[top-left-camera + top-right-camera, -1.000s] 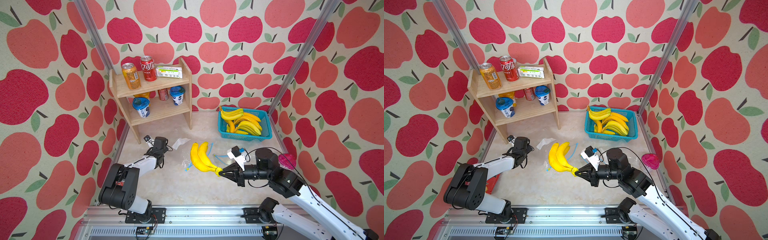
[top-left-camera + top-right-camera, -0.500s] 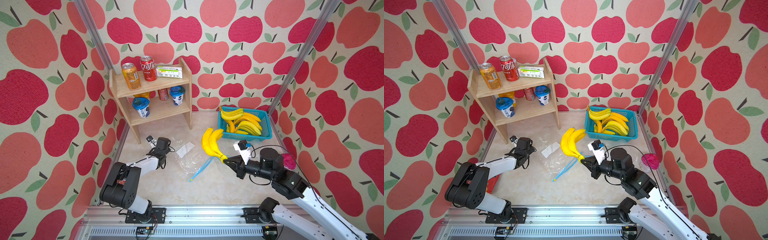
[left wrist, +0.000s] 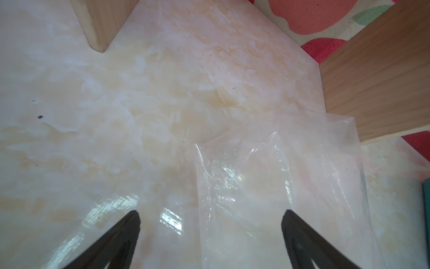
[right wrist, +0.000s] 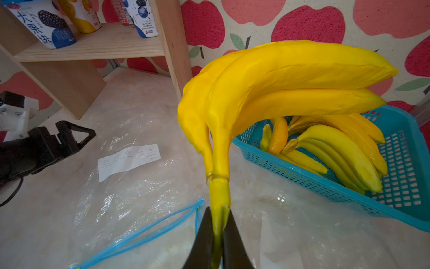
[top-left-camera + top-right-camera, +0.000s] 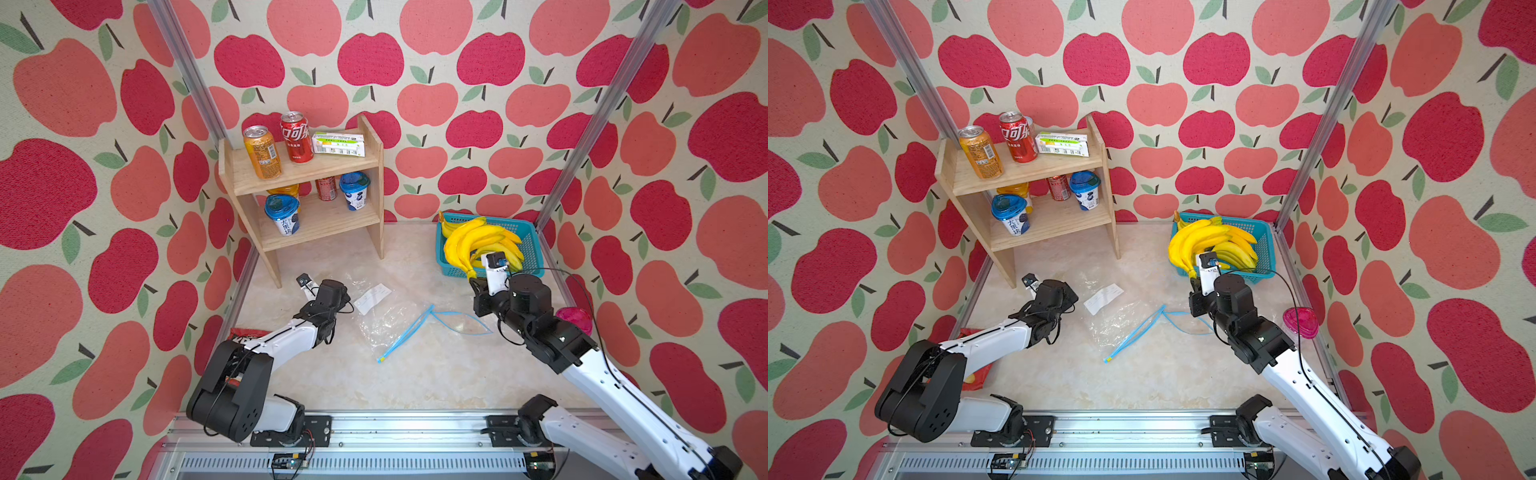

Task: Open the zip-top bag and take out the banana
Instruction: Place the banana in the basket.

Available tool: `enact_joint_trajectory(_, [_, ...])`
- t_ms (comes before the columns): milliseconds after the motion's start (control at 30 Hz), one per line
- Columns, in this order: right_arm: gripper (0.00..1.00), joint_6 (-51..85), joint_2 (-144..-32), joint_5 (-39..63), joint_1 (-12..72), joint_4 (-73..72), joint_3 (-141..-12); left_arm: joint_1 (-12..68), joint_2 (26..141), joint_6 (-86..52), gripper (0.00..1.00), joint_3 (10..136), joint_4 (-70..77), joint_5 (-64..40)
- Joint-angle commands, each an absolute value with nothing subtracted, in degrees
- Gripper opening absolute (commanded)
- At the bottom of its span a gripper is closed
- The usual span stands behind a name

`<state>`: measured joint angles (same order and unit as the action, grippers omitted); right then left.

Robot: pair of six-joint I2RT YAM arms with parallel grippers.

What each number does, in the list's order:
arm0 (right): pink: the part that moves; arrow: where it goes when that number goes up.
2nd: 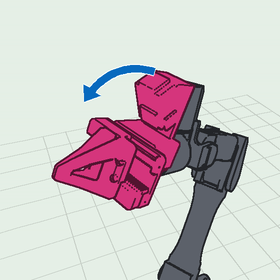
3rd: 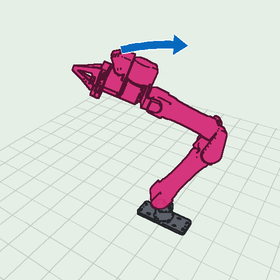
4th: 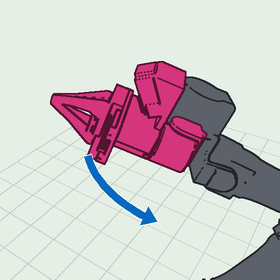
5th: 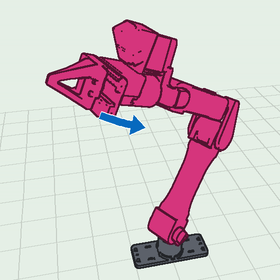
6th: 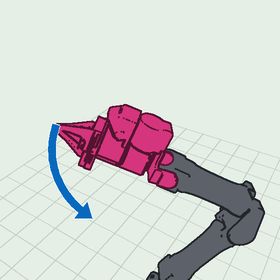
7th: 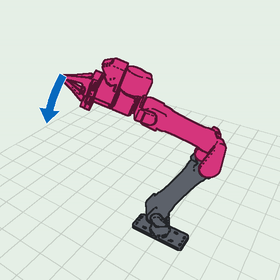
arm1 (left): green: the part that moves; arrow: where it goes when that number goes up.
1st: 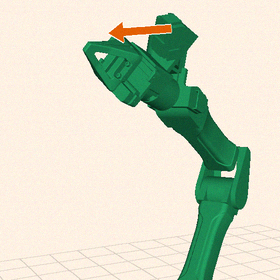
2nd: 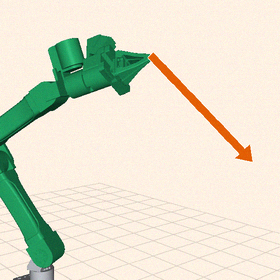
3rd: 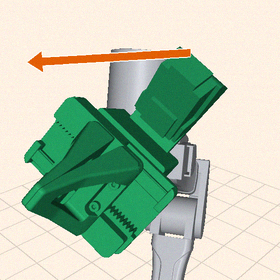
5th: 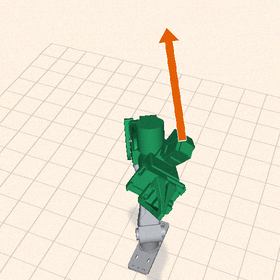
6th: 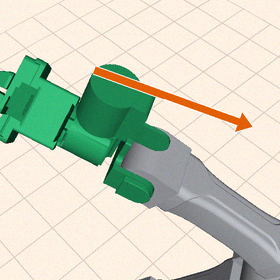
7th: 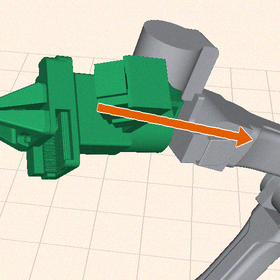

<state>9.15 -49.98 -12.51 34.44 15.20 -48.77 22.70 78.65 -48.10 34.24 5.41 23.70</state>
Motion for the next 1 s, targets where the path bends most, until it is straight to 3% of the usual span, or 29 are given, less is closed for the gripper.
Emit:
enact_joint_trajectory(0, [0.00, 8.1, -53.1, -12.6, 28.7, 9.7, -51.1, 25.3, 76.2, -45.9, 0.98, 33.7, 2.5, 26.7])
enact_joint_trajectory(200, [0.00, 10.8, -67.8, -9.2, 17.8, 10.0, -57.2, 31.5, 74.5, -41.2, 0.97, 35.8, -3.3, 32.8])
enact_joint_trajectory(300, [0.00, 11.7, -72.2, -8.7, 15.3, 3.8, -56.5, 33.0, 72.4, -38.2, 0.97, 33.9, -0.7, 30.4])
enact_joint_trajectory(467, [0.00, 11.5, -83.8, 0.0, 15.1, 7.7, -65.0, 33.4, 71.6, -32.7, 0.98, 32.8, 2.7, 24.5])
enact_joint_trajectory(600, [0.00, 13.3, -88.6, -5.5, 17.0, 10.2, -69.3, 33.7, 72.3, -32.3, 0.97, 33.5, 0.4, 24.3])
enact_joint_trajectory(700, [0.00, 13.5, -88.6, -4.9, 17.1, 3.3, -64.8, 33.6, 72.2, -32.9, 0.97, 31.8, 2.3, 24.3])
enact_joint_trajectory(967, [0.00, 14.6, -93.4, -5.4, 18.1, 8.0, -67.8, 33.4, 74.0, -32.6, 0.97, 31.9, 3.3, 23.8])
